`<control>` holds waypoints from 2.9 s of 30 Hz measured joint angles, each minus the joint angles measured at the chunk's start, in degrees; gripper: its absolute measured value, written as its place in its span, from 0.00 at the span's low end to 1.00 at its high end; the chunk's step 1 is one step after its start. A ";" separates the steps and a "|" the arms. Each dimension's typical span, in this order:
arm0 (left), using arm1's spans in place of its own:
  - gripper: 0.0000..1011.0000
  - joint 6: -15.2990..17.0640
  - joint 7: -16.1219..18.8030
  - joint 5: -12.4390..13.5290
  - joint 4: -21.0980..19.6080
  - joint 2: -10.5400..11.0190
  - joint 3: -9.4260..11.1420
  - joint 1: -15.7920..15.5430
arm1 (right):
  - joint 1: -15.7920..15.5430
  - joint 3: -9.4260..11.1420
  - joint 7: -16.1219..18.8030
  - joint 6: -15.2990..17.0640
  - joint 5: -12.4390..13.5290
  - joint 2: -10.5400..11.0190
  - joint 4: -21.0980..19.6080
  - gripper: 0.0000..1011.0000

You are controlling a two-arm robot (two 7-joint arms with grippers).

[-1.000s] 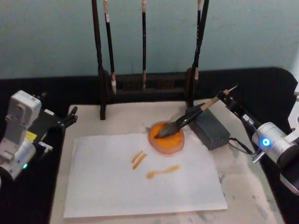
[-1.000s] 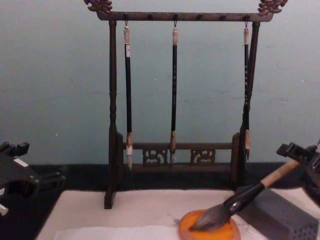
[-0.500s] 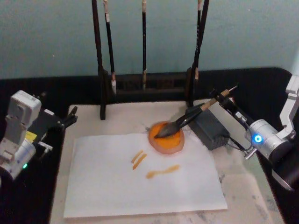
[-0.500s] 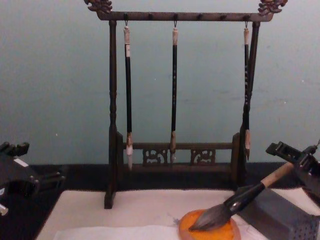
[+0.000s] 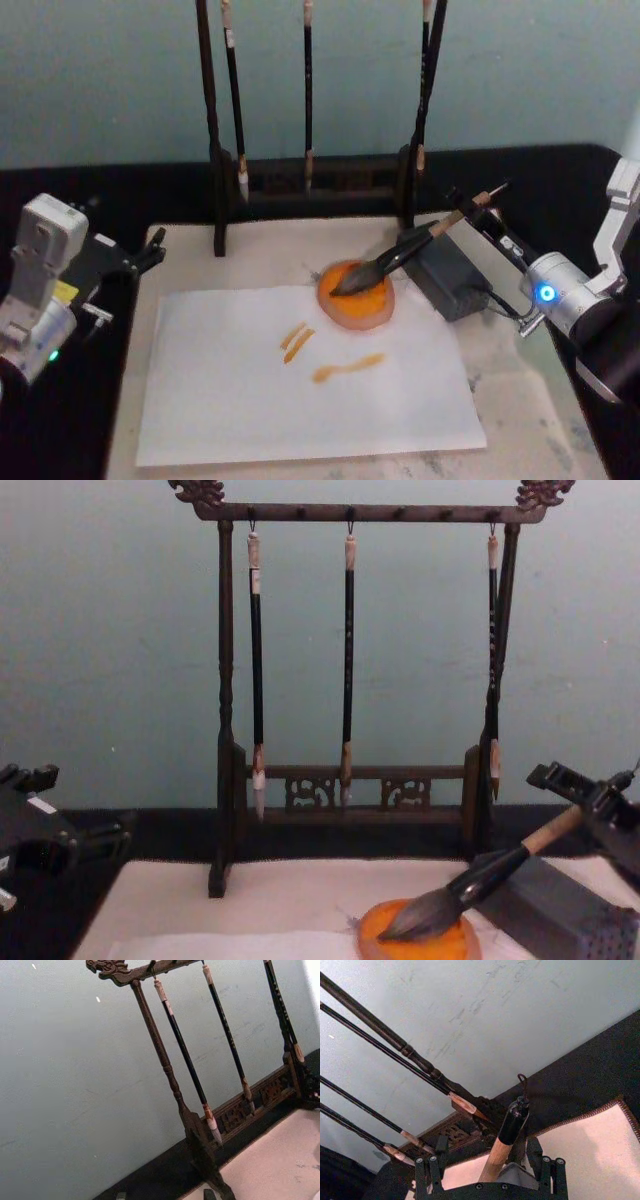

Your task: Pick up the brush from the inkstone, write on the paper, then place the brush back to its original position.

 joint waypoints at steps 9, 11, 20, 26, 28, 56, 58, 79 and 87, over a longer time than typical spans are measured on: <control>0.99 0.00 0.00 0.00 0.00 0.00 0.00 0.00 | 0.02 -0.02 -0.07 -0.04 -0.08 0.04 0.02 0.99; 0.99 0.00 0.00 0.00 0.00 0.00 0.00 0.00 | 0.02 -0.01 -0.07 -0.04 -0.09 0.03 0.02 0.99; 0.99 0.00 0.00 0.00 0.00 0.00 0.00 0.00 | 0.00 0.03 -0.05 -0.04 -0.10 0.03 0.00 0.83; 0.99 0.00 0.00 0.00 0.00 0.00 0.00 0.00 | -0.03 0.06 -0.02 -0.01 -0.10 0.03 -0.02 0.67; 0.99 0.00 0.00 0.00 0.00 0.00 0.00 0.00 | -0.04 0.06 -0.01 0.00 -0.10 0.03 -0.03 0.61; 0.99 0.00 0.00 0.00 0.00 0.00 0.00 0.00 | -0.04 0.06 -0.01 0.04 -0.08 0.03 -0.06 0.18; 0.99 0.00 0.00 0.00 0.00 0.00 0.00 0.01 | -0.04 0.06 -0.02 0.04 -0.09 0.03 -0.05 0.18; 0.99 0.00 0.00 0.00 0.00 0.00 0.00 0.00 | -1.21 -2.35 -1.92 -2.24 -8.00 3.43 -10.07 0.18; 0.99 0.00 0.00 0.00 0.00 0.00 0.00 0.00 | -1.05 -3.71 -2.06 -2.47 -13.20 5.13 -14.08 0.18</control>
